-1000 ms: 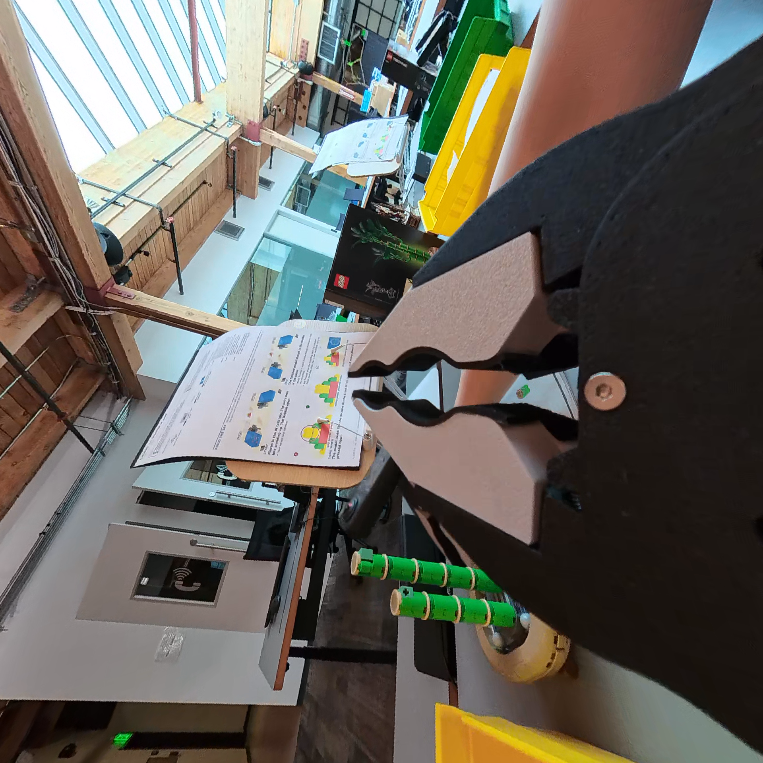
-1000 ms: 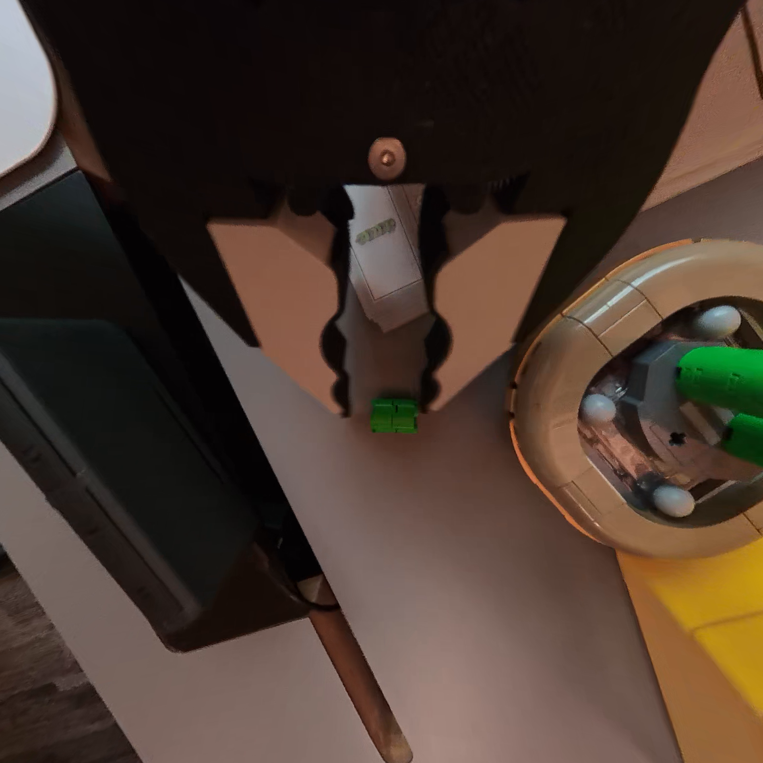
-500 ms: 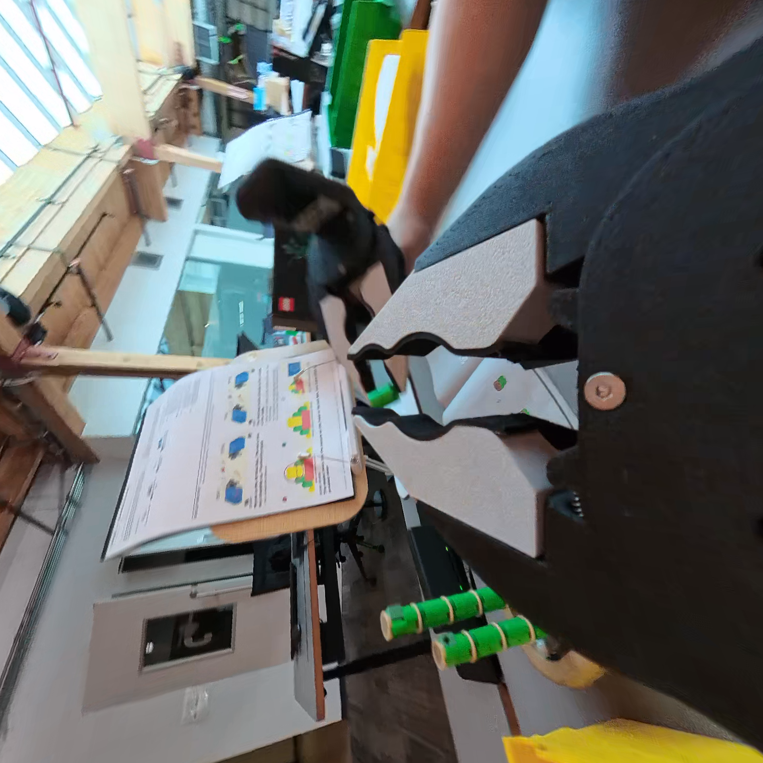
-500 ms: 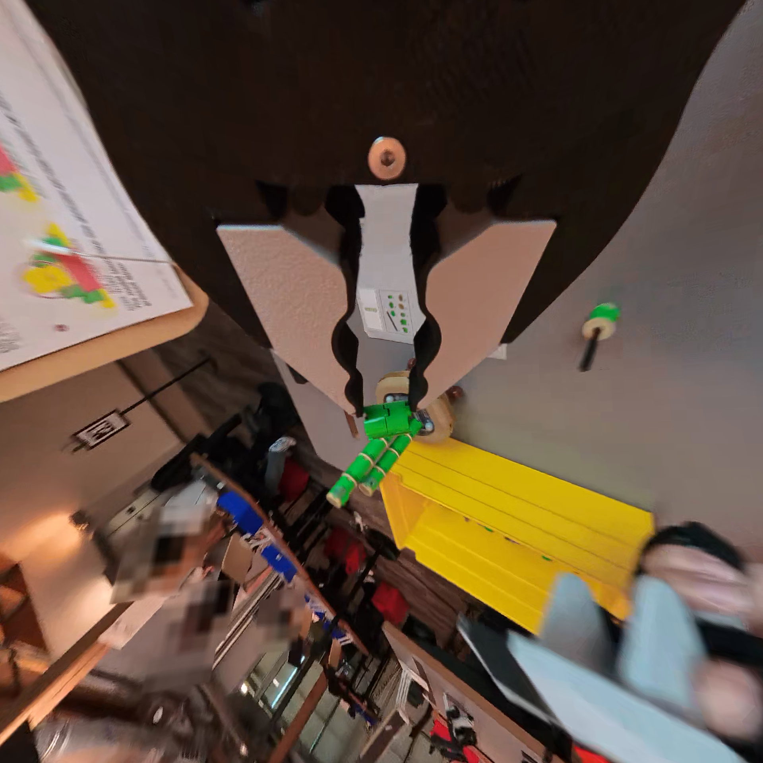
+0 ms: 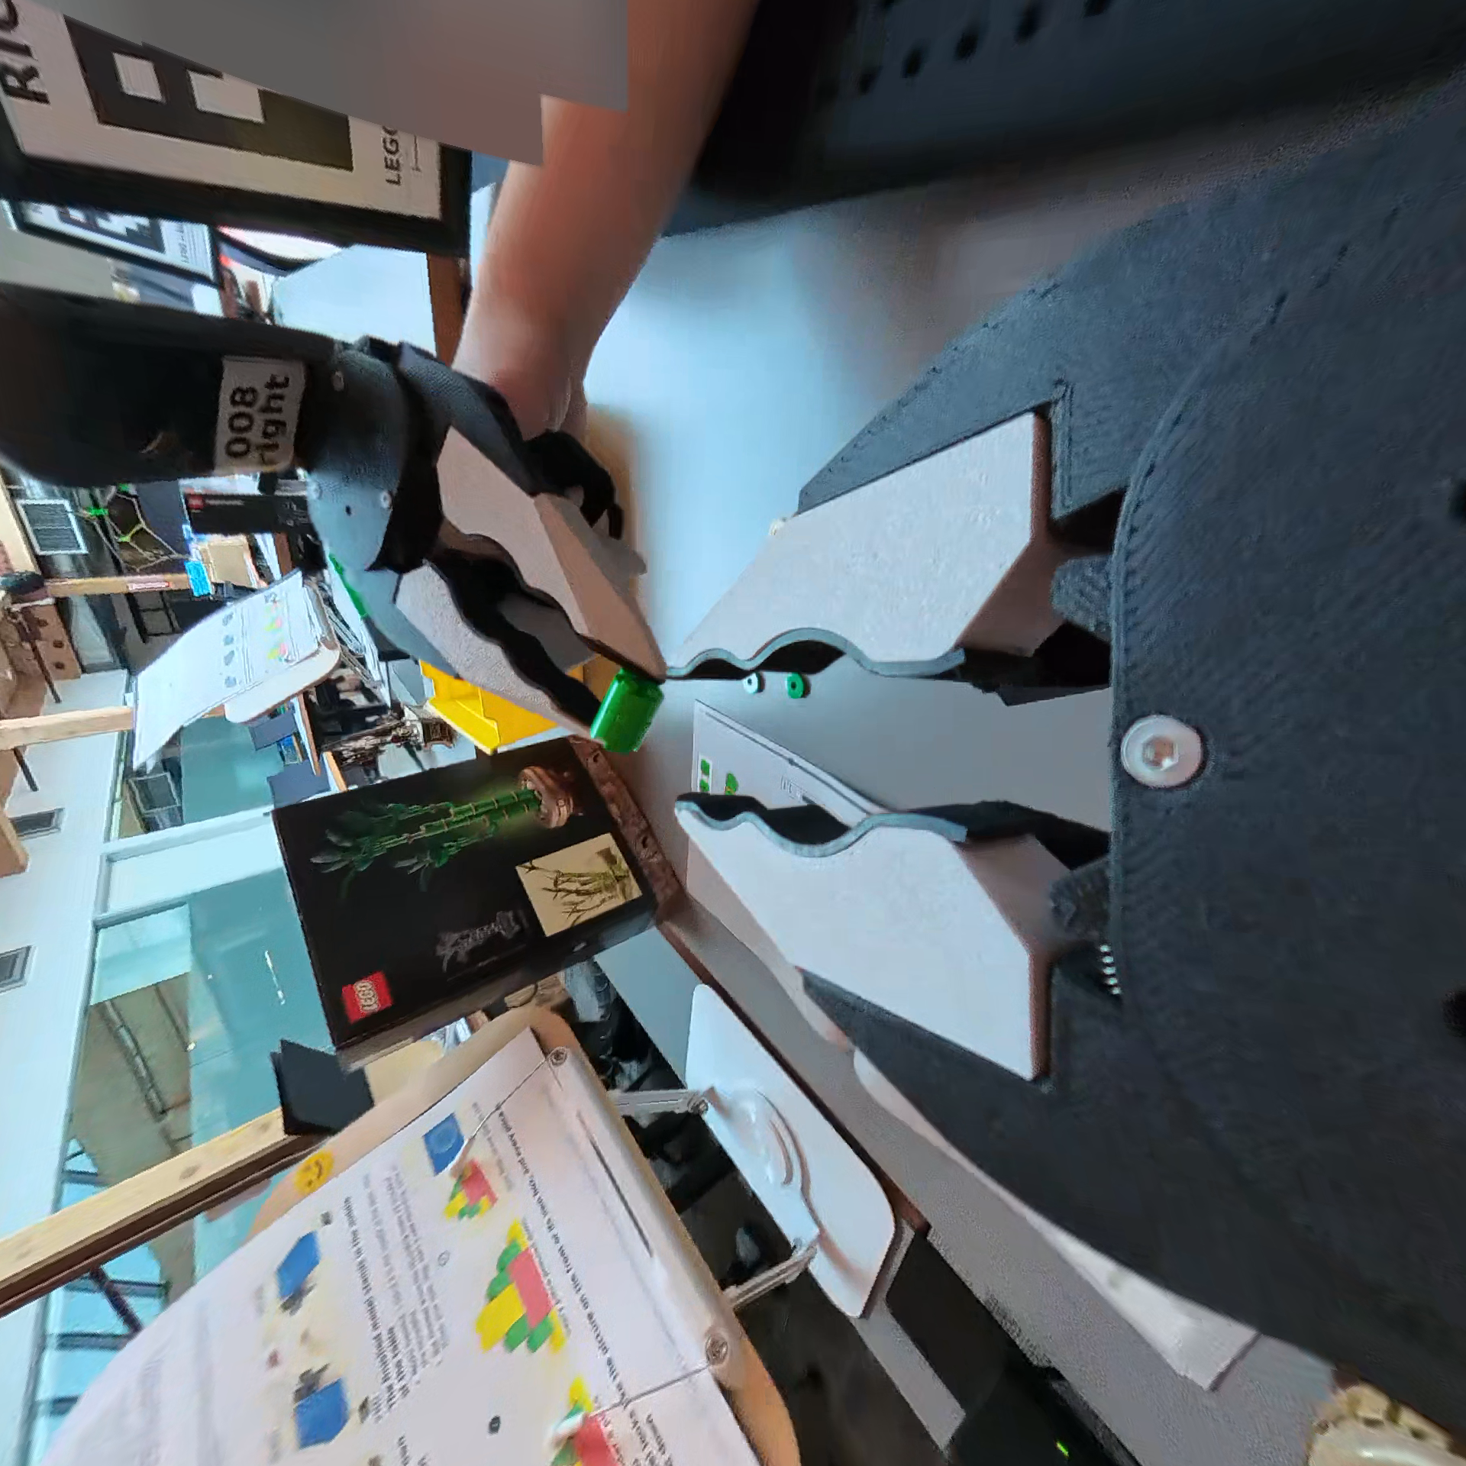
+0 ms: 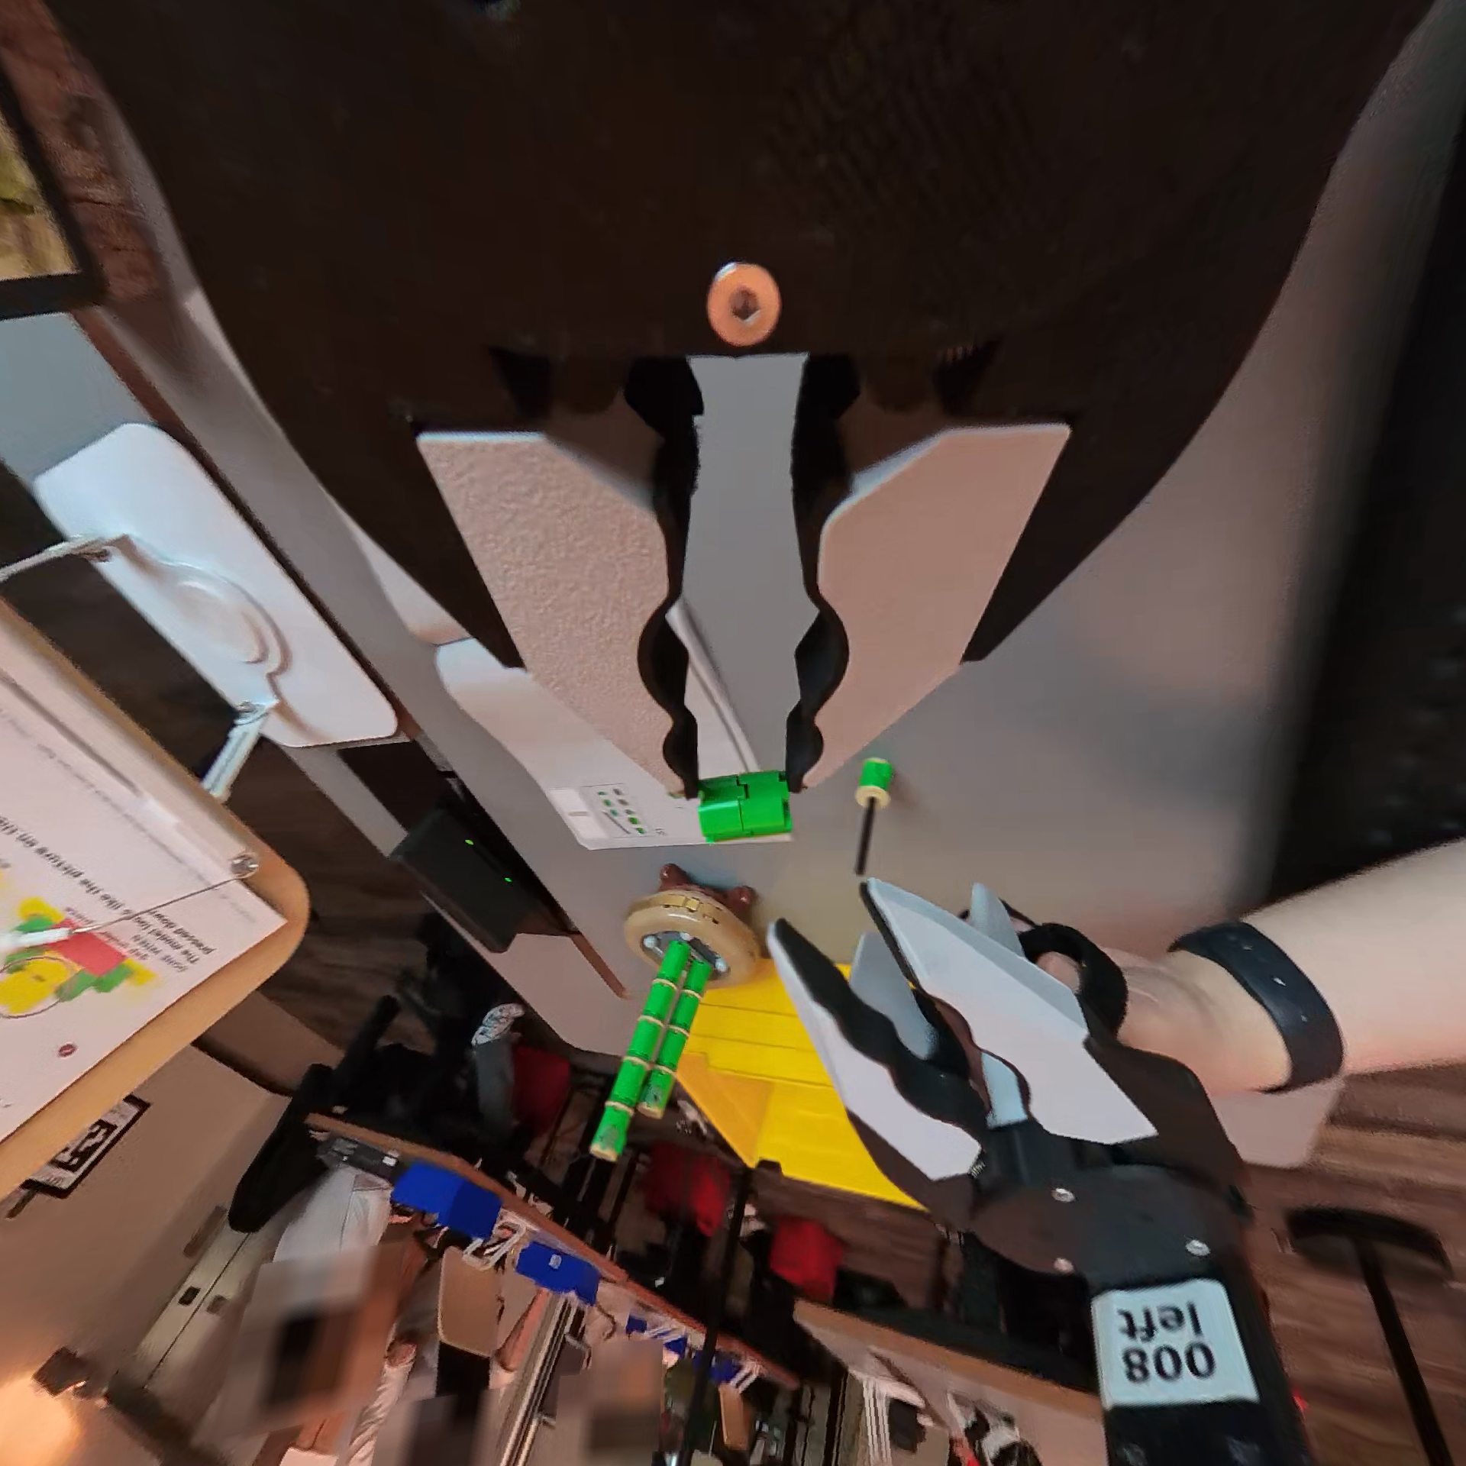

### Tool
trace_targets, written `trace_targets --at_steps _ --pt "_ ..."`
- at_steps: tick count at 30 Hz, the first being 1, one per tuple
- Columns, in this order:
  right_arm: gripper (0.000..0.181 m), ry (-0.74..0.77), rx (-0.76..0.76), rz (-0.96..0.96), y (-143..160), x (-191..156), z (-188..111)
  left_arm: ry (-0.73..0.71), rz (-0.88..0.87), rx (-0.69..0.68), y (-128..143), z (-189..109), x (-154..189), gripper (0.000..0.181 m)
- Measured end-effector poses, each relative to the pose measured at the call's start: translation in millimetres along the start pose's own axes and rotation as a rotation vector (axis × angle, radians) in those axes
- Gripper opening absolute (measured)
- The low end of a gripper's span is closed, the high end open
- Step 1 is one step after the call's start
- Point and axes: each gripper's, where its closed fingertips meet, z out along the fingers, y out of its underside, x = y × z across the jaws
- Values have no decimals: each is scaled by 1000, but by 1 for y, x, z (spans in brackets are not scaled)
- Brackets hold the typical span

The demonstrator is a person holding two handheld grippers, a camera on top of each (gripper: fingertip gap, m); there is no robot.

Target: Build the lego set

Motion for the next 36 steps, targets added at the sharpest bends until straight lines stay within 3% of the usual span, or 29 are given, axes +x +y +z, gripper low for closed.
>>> trace_targets --at_steps 5,11,16,21,25,28,33,36 --pt "21 6 -8 19 -16 40 8 -37 35 -97 17 12 -27 21" --pt "21 -22 -42 -6 9 34 5 -24 5 -70 15 21 -33 24" --pt "21 -17 138 -121 6 10 3 84 81 -43 2 27 -17 33" --pt "21 -45 29 -220 28 -1 12 98 221 -74 9 21 2 38" --pt "21 -57 -60 -280 46 -4 18 66 314 -212 42 15 4 37" --pt "21 -50 -151 -363 58 -9 21 82 304 -255 51 18 4 41" --pt "21 -69 -166 -435 52 -28 23 114 381 -337 70 25 17 39" --pt "21 -58 -182 -452 52 -28 23 123 423 -356 76 28 21 26"
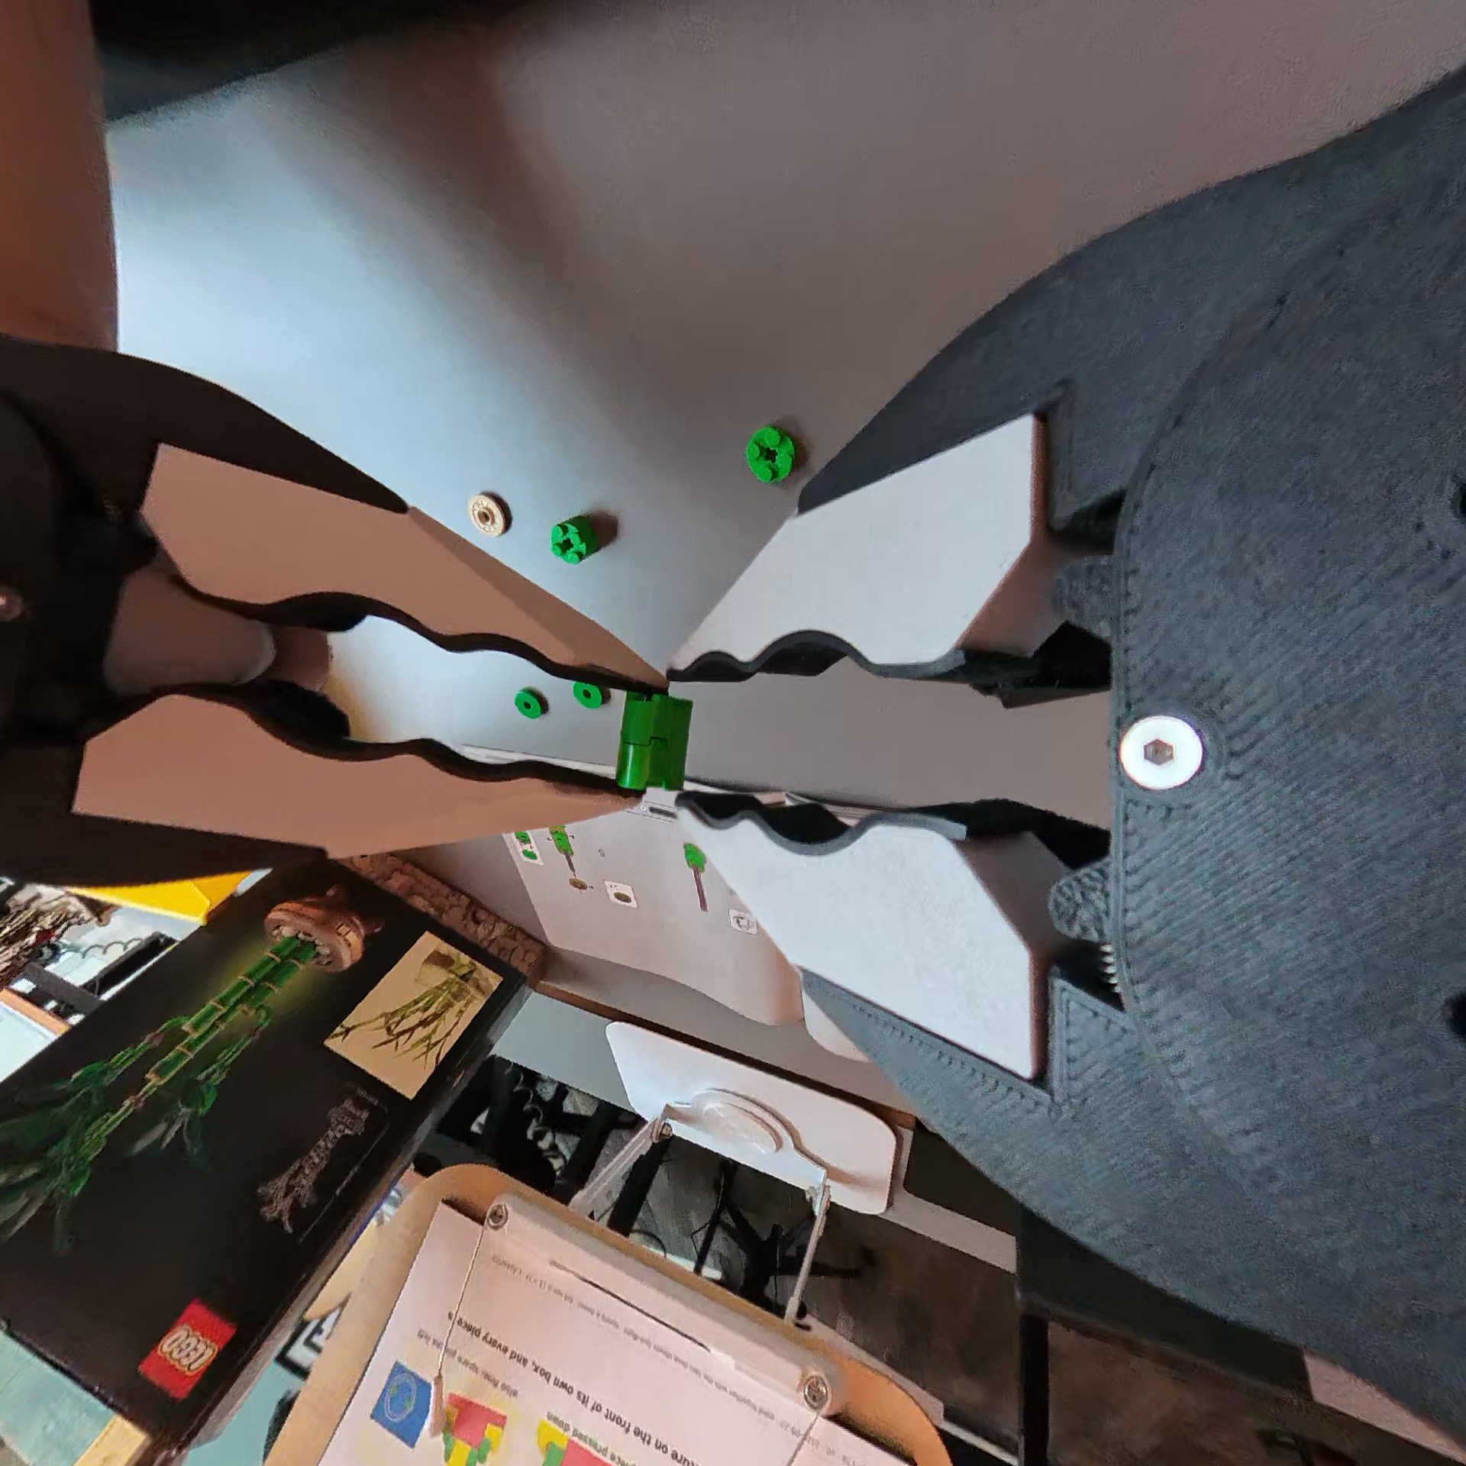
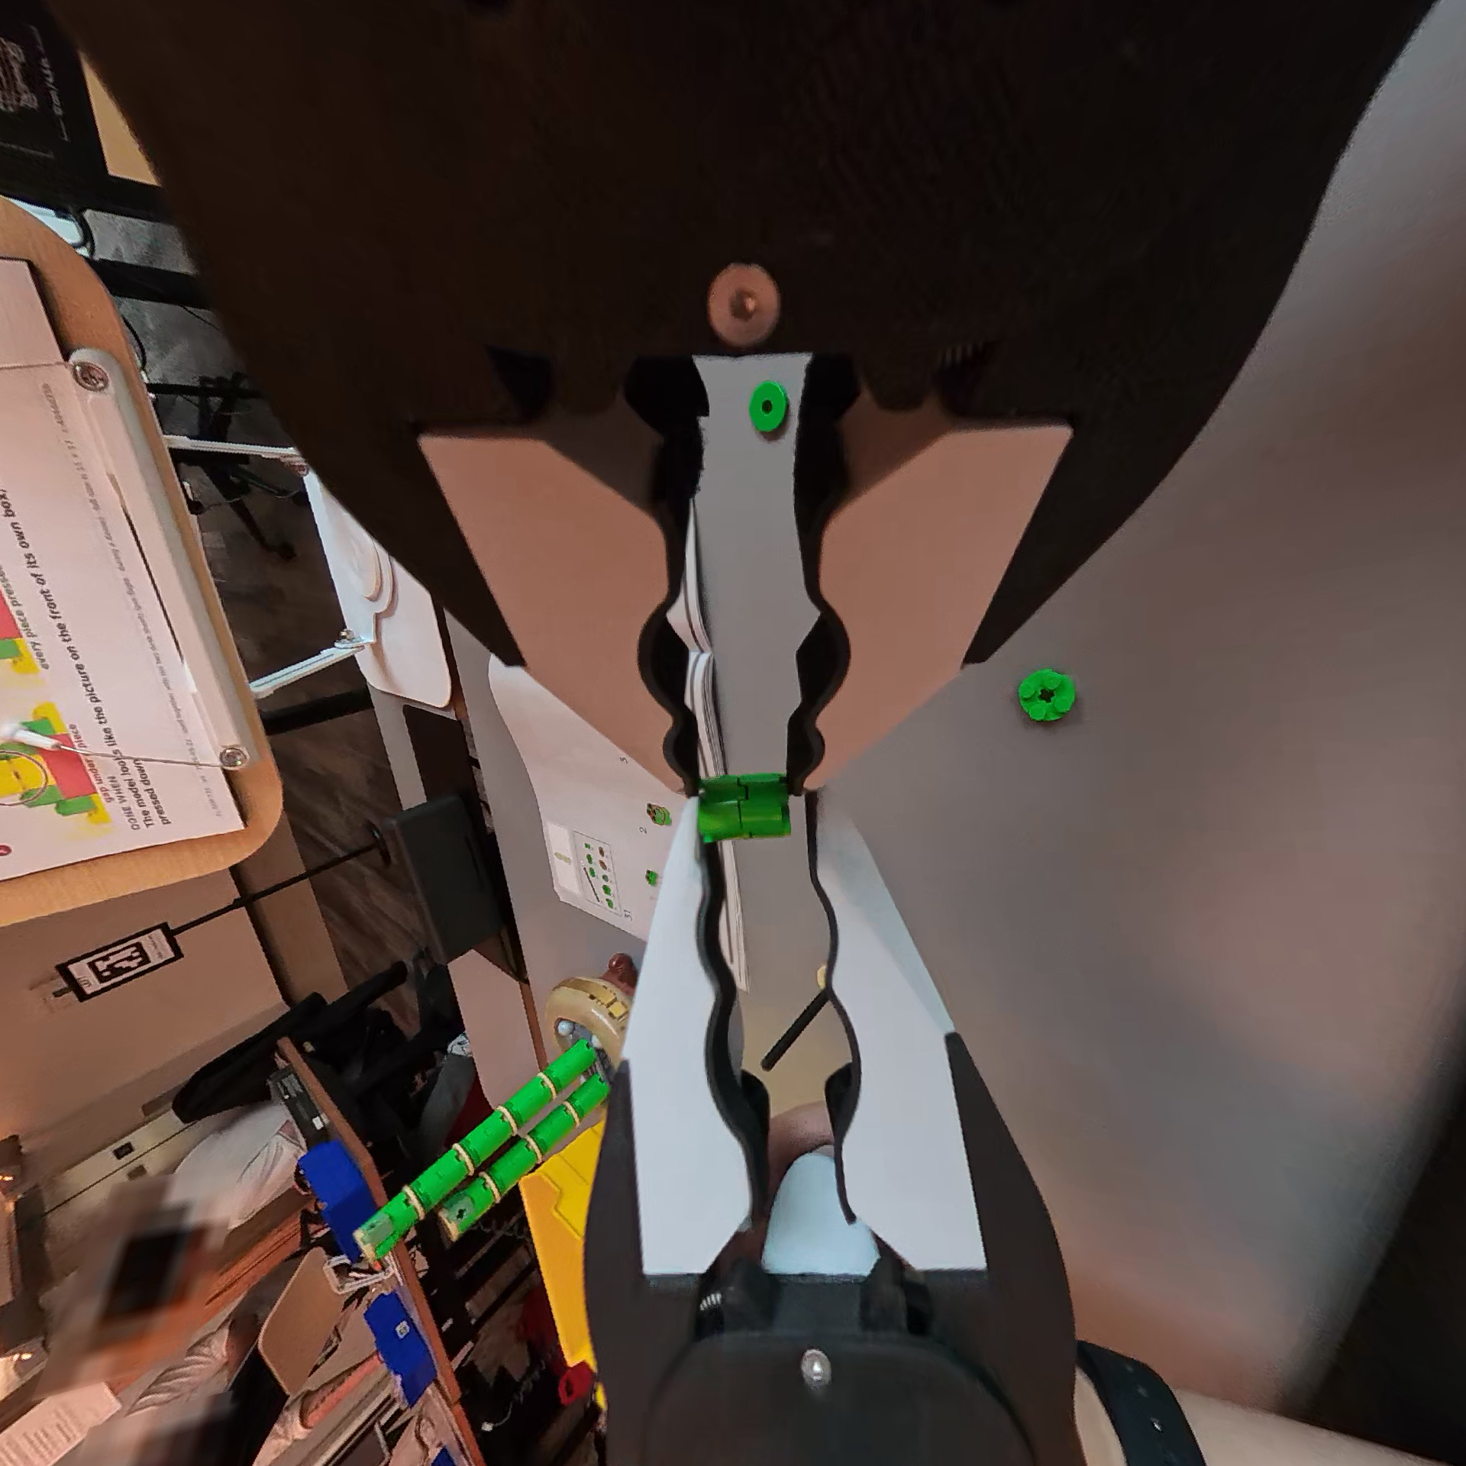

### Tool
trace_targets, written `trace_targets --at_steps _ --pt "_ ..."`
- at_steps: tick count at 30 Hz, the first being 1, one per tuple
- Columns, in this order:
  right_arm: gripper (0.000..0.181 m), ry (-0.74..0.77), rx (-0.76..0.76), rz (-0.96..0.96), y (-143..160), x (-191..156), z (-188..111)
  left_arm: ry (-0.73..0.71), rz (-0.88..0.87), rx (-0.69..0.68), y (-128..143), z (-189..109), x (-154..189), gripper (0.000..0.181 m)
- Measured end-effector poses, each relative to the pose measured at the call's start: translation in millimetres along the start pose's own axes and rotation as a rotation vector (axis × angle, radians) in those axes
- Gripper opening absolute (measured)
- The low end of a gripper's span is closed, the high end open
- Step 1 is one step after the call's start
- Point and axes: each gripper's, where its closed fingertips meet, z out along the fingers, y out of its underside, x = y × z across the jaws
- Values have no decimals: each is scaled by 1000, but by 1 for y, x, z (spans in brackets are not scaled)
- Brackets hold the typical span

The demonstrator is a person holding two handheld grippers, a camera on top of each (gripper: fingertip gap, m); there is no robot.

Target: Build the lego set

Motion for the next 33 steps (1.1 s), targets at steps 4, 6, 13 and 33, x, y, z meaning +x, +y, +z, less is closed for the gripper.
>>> trace_targets --at_steps 4,6,13,33 --pt "21 -9 -25 -3 4 -3 3 -24 46 -29 4 1 0 20" --pt "21 -12 -45 -14 6 -4 4 -21 58 -41 7 2 1 20" --pt "20 -1 -109 -55 8 -6 7 -19 84 -66 12 4 2 19" --pt "25 -20 -121 -4 16 -11 20 5 107 -152 28 10 6 20"
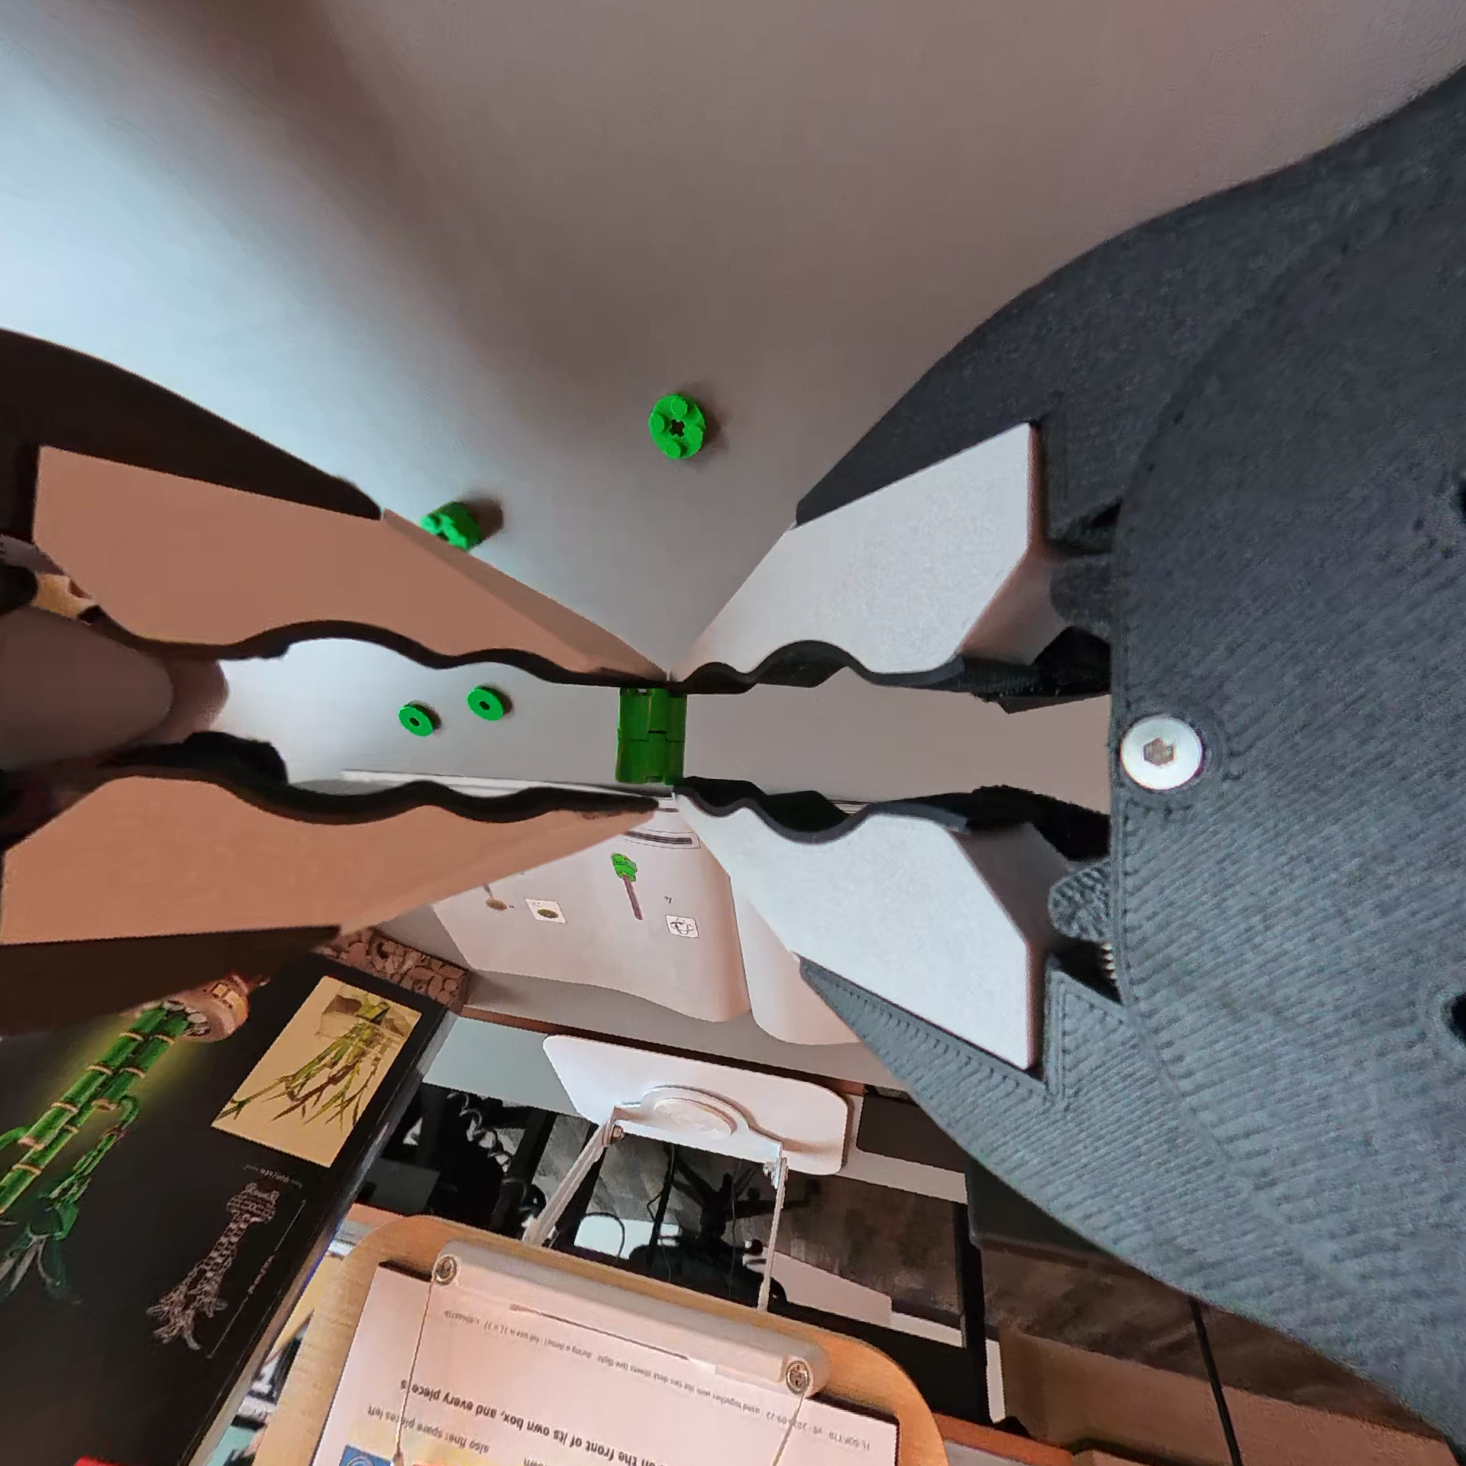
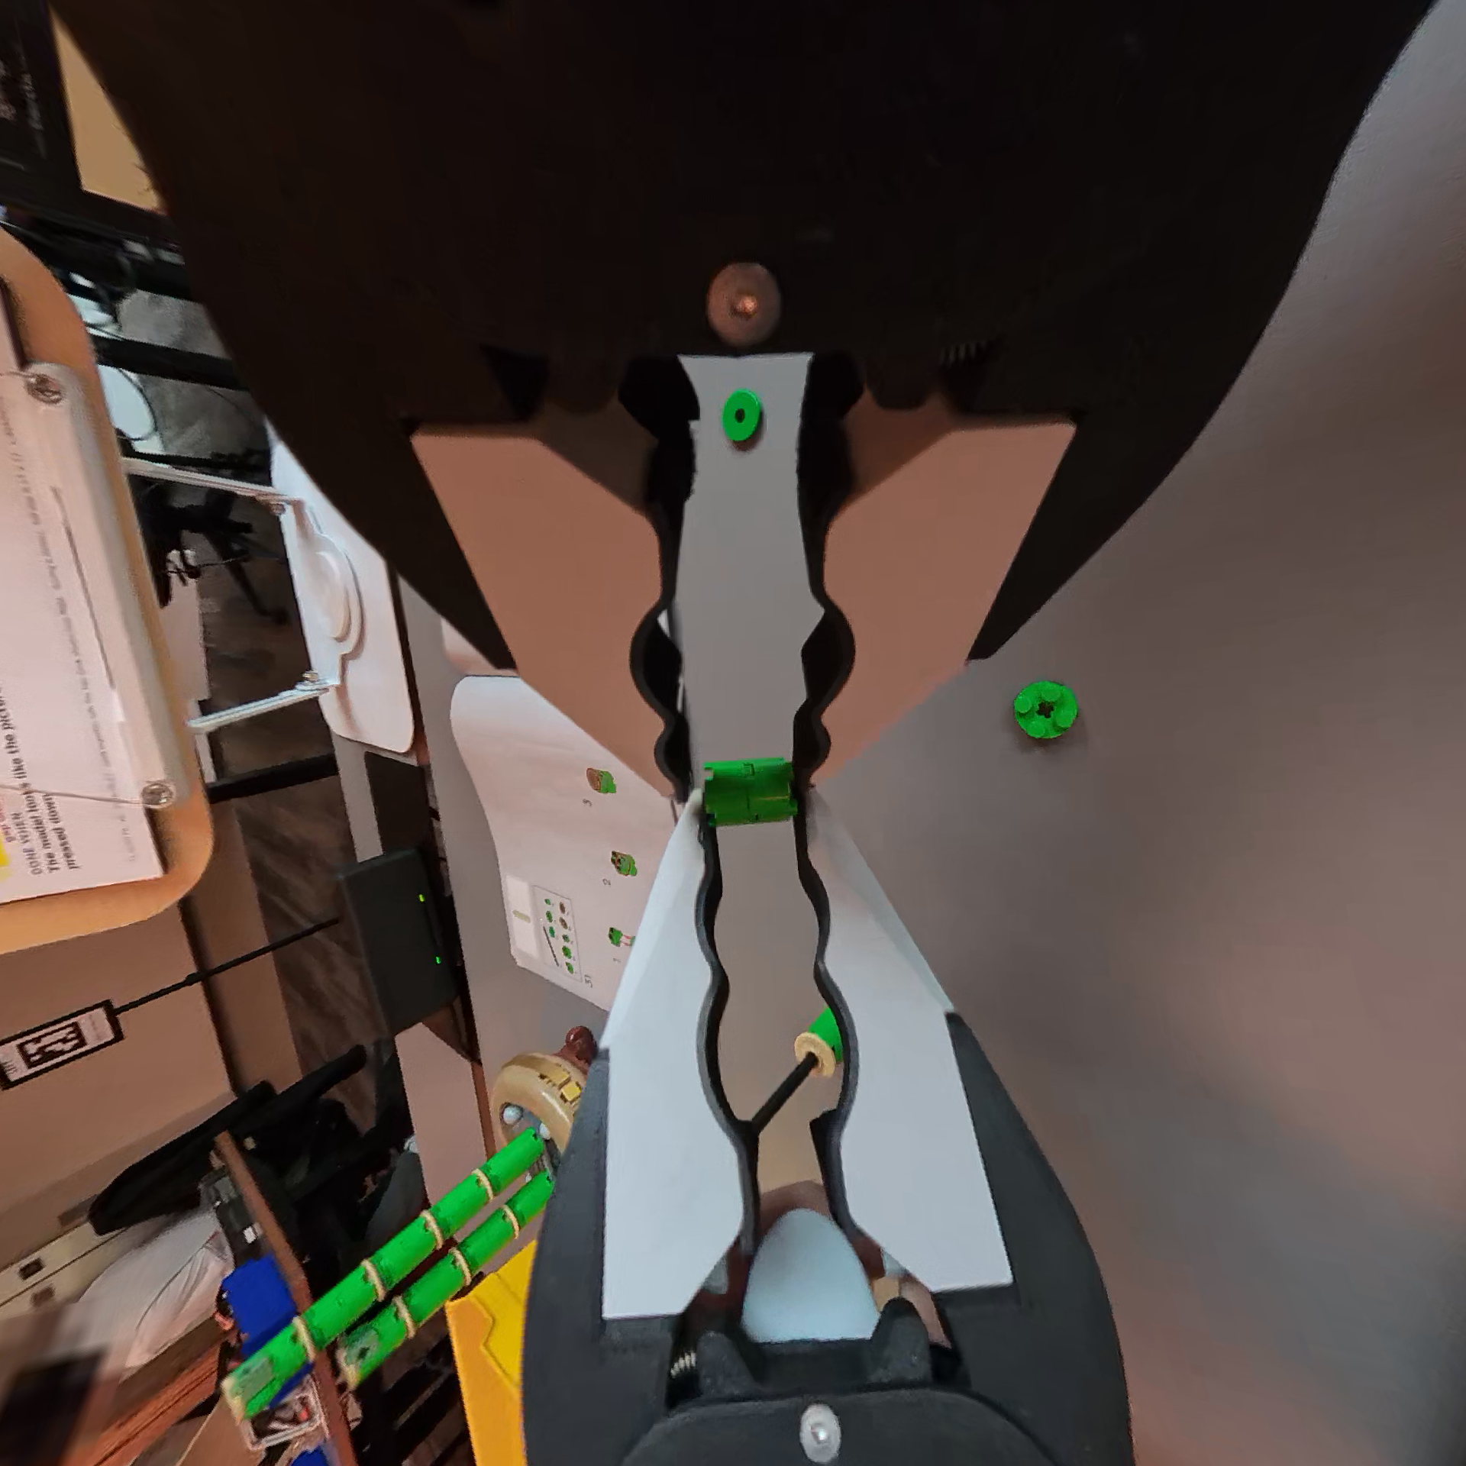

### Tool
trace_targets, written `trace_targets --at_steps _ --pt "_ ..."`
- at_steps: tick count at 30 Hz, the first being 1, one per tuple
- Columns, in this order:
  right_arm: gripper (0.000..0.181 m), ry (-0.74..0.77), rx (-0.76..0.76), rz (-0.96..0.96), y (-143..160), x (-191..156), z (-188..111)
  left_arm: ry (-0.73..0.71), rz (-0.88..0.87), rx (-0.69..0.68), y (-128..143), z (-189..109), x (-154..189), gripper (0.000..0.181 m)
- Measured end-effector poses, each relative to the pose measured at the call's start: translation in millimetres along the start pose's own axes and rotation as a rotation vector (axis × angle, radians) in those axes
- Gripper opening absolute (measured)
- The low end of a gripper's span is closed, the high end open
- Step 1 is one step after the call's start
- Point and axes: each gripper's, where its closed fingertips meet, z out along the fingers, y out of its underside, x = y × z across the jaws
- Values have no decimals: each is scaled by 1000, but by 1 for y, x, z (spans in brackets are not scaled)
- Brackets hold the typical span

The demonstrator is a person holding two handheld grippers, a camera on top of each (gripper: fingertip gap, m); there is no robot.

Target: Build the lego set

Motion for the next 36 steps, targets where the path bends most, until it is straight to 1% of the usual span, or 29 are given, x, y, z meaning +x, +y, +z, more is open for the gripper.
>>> trace_targets --at_steps 5,15,22,26,30,34,36 --pt "21 -10 -58 -63 5 -8 6 21 31 -53 6 3 6 20" --pt "19 -72 -102 -65 9 -18 8 102 -6 -98 9 6 17 19" --pt "19 -84 -84 -50 8 -18 6 109 -21 -95 8 5 17 19" --pt "21 -83 -25 85 5 -9 4 63 -54 -50 5 3 8 20" --pt "22 -41 59 76 -5 -1 -4 51 -100 28 -4 -5 1 20" --pt "23 -18 108 84 -10 5 -14 3 -86 87 -13 -14 -7 20" --pt "26 -2 120 83 -10 10 -21 -25 -74 140 -21 -20 -12 20"
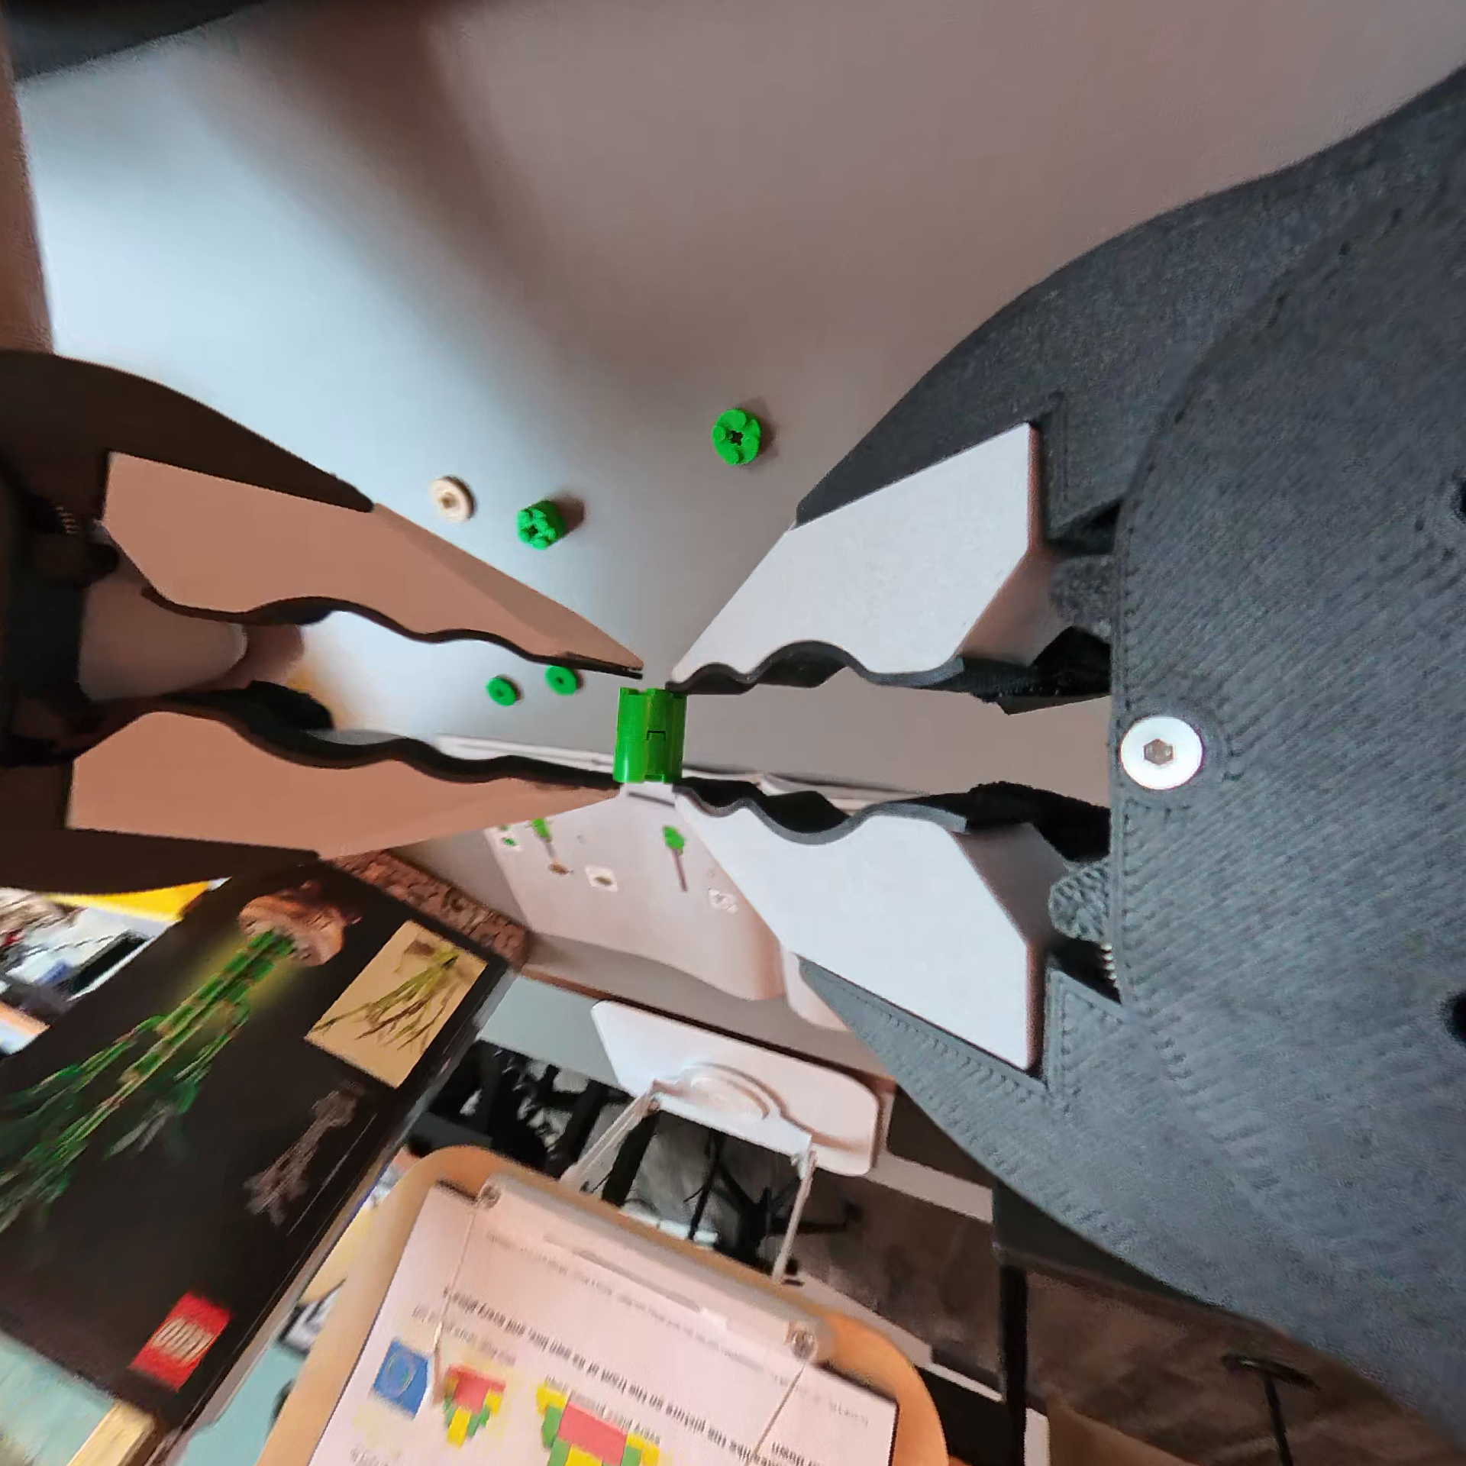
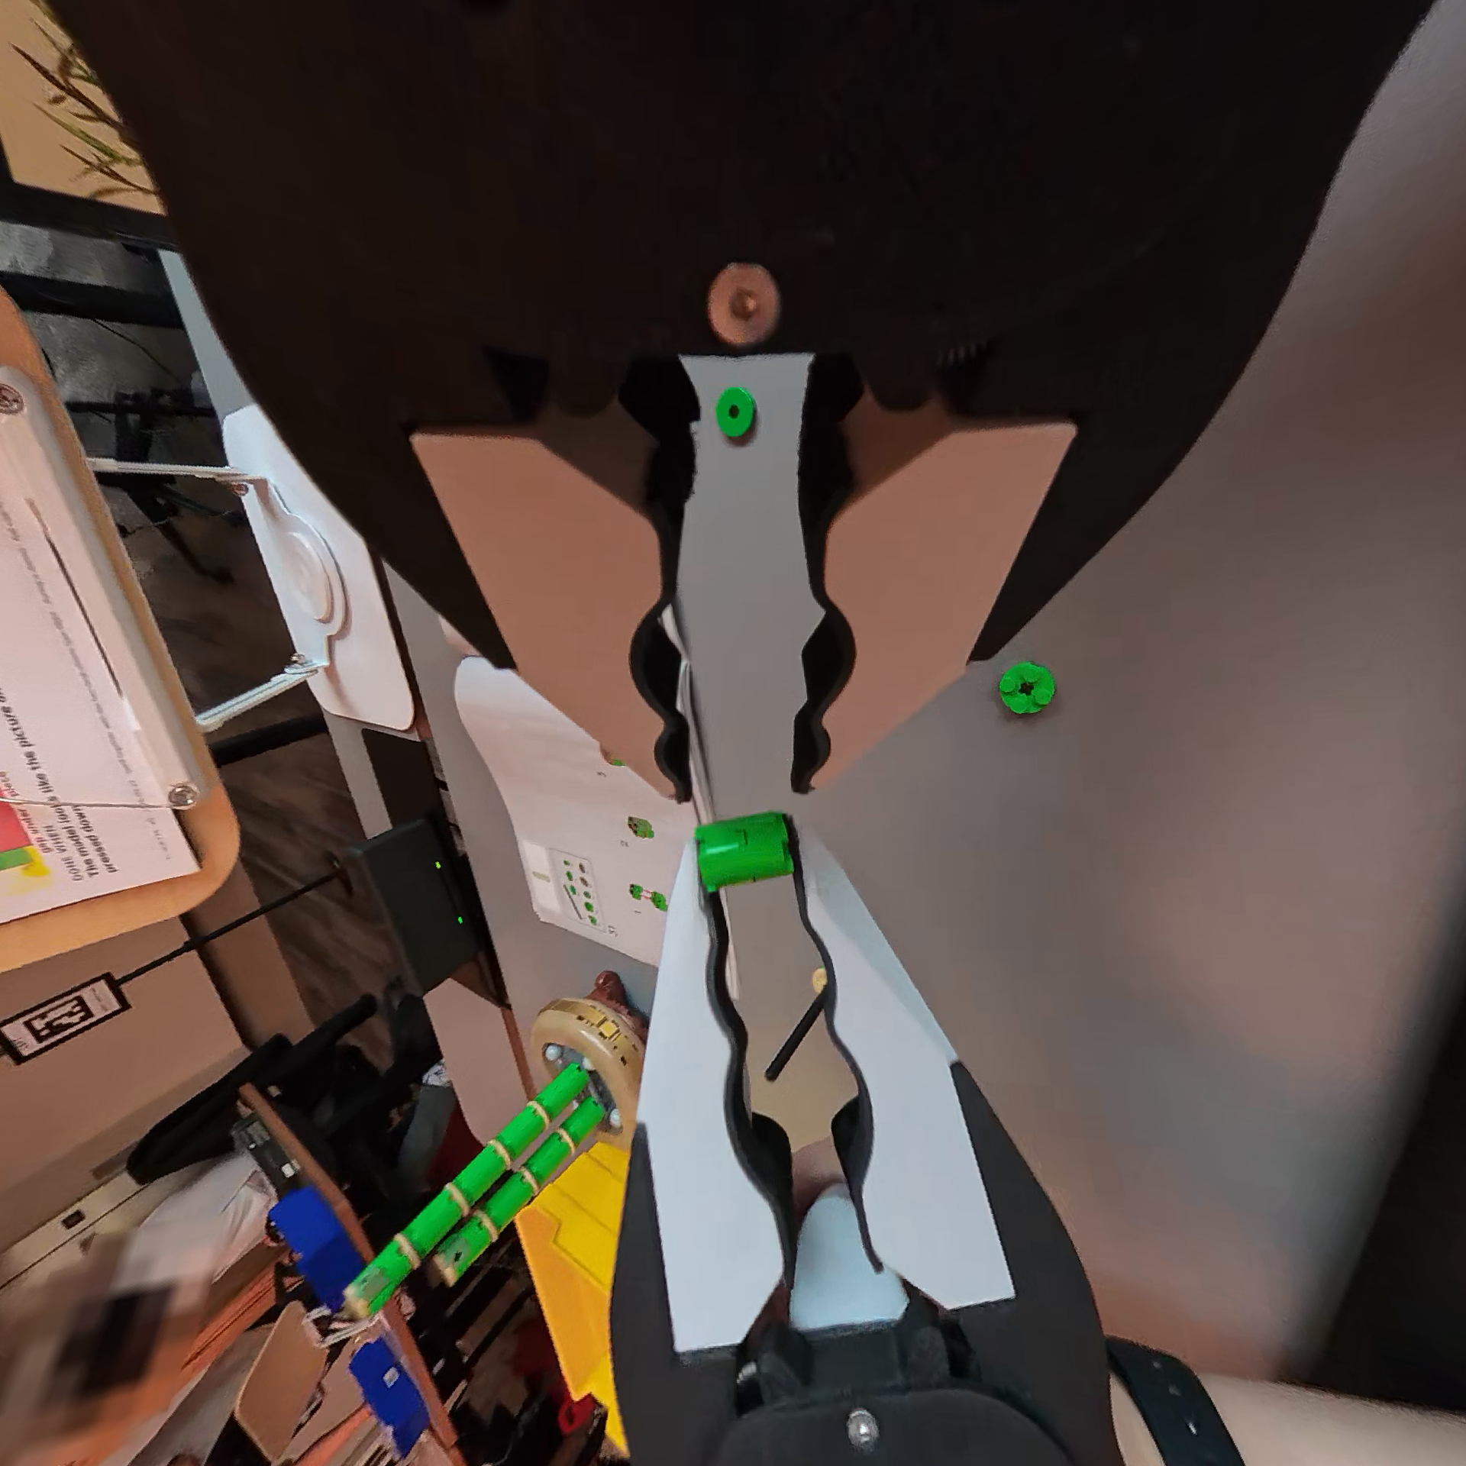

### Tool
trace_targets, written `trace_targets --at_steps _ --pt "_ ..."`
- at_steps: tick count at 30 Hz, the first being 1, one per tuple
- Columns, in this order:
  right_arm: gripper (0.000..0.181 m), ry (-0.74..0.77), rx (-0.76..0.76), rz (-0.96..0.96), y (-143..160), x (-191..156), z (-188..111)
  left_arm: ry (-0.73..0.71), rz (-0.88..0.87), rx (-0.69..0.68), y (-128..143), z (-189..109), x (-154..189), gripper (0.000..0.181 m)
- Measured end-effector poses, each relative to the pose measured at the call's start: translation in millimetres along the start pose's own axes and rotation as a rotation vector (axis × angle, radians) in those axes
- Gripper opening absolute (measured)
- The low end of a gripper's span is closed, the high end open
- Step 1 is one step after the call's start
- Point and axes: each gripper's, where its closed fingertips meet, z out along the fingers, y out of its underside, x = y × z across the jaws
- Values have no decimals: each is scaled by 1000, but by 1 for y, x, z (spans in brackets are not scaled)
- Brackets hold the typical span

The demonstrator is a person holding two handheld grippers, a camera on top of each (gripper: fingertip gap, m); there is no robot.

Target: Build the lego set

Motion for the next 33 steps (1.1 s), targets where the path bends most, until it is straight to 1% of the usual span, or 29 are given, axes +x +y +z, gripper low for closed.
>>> trace_targets --at_steps 3,5,8,9,12,18,21,24,25,27,30,33 --pt "32 0 100 29 -18 3 -12 20 -29 147 -24 -10 0 20" --pt "32 -17 159 35 -31 0 -19 22 -27 234 -37 -17 0 20" --pt "20 -37 209 22 -42 -4 -26 30 -25 331 -48 -25 -1 19" --pt "20 -42 214 21 -43 -5 -27 43 -31 347 -49 -26 0 19" --pt "26 -45 224 30 -45 -5 -29 74 -37 370 -51 -28 3 19" --pt "26 -76 305 91 -54 -3 -40 97 -40 406 -54 -33 5 20" --pt "26 -102 334 108 -59 -6 -41 104 -41 402 -54 -32 6 20" --pt "26 -126 328 122 -58 -10 -36 120 -41 394 -54 -31 9 20" --pt "22 -128 324 128 -57 -10 -34 126 -39 386 -53 -30 10 20" --pt "21 -144 308 144 -54 -11 -32 138 -38 367 -50 -28 12 20" --pt "20 -180 310 169 -55 -13 -33 175 -65 367 -51 -30 14 20" --pt "20 -189 299 149 -54 -15 -35 192 -66 358 -52 -29 17 20"
